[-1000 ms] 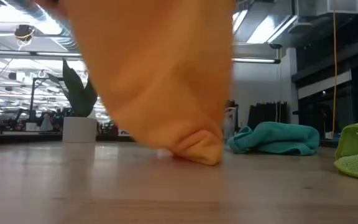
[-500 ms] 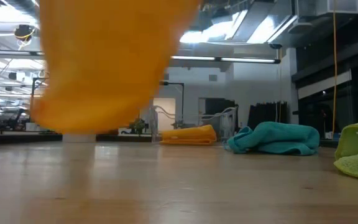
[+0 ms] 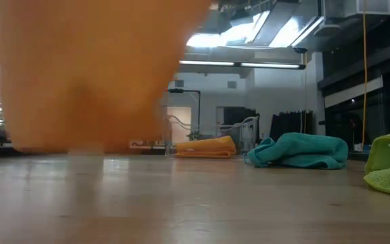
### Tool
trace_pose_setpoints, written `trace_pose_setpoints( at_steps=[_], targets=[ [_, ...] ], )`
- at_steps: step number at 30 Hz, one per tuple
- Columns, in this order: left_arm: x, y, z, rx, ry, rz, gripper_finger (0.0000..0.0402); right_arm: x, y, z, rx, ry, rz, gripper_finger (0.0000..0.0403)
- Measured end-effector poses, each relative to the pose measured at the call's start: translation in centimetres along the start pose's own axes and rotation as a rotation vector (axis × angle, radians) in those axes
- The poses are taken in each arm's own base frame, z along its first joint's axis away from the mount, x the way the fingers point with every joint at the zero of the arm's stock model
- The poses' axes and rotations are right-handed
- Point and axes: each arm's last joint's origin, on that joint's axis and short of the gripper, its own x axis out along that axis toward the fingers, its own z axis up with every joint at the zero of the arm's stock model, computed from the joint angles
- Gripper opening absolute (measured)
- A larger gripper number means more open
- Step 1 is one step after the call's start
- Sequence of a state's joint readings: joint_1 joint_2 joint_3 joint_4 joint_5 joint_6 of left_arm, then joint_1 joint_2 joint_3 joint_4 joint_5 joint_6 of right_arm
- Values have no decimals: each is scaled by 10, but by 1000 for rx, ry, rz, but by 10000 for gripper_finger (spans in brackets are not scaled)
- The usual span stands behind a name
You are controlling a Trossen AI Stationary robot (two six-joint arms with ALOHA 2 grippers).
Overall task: Fold microfiber towels
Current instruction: Fold the orange microfiber towel
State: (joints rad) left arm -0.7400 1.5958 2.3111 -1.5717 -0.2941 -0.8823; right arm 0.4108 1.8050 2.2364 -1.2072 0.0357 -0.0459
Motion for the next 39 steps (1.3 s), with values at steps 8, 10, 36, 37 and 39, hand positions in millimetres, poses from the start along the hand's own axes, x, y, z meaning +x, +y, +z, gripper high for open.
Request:
trace_pose_setpoints(
  at_steps=[8, 10, 36, 37, 39],
  targets=[
    [9, 3, 6, 55, -112, 136, 0, -17, -27, -1, 64, 13, -1017, 0],
    [12, 2, 5, 19, -80, 117, 0, -14, -23, -1, 86, 0, -806, 0],
    [78, 13, -34, 49, 245, 250, 0, 77, -36, -46, 116, 179, -446, 0],
    [90, 19, -37, 45, 272, 294, 0, 89, -44, -53, 118, 177, -442, 0],
    [113, 34, -44, 39, 340, 388, 0, 112, -60, -66, 111, 144, -415, 0]
  ],
)
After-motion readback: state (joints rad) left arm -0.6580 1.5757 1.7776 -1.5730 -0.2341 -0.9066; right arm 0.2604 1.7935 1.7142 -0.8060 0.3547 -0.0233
